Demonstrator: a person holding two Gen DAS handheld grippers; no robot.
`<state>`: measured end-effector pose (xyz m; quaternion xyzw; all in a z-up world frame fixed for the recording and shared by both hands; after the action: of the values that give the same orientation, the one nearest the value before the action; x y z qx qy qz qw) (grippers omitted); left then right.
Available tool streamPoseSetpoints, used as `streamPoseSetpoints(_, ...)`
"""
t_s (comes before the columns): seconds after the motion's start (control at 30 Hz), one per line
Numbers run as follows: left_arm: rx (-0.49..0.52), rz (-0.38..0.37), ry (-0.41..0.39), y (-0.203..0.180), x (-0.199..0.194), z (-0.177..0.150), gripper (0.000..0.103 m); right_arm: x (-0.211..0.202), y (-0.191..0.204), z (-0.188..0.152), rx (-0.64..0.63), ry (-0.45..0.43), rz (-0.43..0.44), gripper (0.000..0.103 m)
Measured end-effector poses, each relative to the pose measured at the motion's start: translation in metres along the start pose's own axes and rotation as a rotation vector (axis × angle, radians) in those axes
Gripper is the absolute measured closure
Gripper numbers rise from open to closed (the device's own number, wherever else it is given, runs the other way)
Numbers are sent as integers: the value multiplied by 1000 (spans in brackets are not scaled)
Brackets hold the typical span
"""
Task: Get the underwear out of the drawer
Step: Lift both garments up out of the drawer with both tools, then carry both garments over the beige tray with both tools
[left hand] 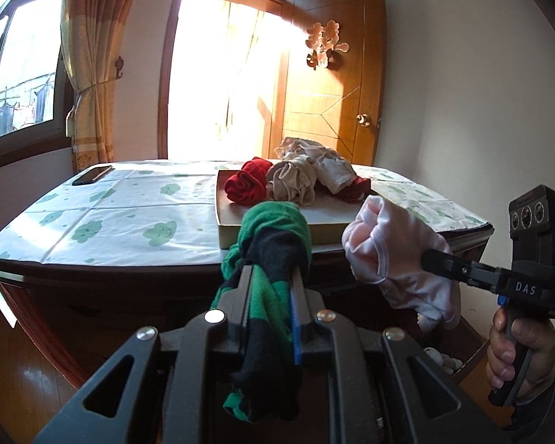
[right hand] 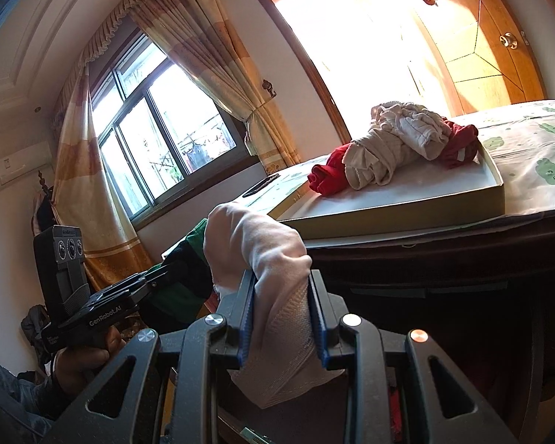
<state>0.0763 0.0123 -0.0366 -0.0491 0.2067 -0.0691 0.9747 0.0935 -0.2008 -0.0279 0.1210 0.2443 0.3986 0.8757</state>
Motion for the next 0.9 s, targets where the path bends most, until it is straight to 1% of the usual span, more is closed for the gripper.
streamPoseSetpoints(0.17, 7, 6, -19, 2, 1, 8, 89, -2, -1, 4, 13, -10, 7, 74)
streamPoseSetpoints(0.33, 16, -4, -23, 0, 7, 22, 89, -3, -1, 11, 14, -15, 6, 74)
streamPoseSetpoints(0.6, 38, -21, -37, -8, 15, 45, 89, -6, -3, 33, 13, -34, 3, 74)
streamPoseSetpoints(0.73, 54, -25, -38, -10, 22, 52, 89, -7, -7, 44, 1, -42, -12, 74)
streamPoseSetpoints(0.9, 46, -33, -31, -9, 35, 65, 89, -7, -13, 62, -11, -55, -29, 74)
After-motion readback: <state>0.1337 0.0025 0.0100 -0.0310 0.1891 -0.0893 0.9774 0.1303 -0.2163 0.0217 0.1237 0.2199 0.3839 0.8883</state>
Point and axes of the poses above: each gripper's, at about its wrist camera, not at the fingertips, and x roughly the way its jaws point, y to its left, z to its top, the point moved 9 cm from there along x, roughly the way its jaws point, and after that the axes turned 3 degrees about -z, right-handed, at the moved point
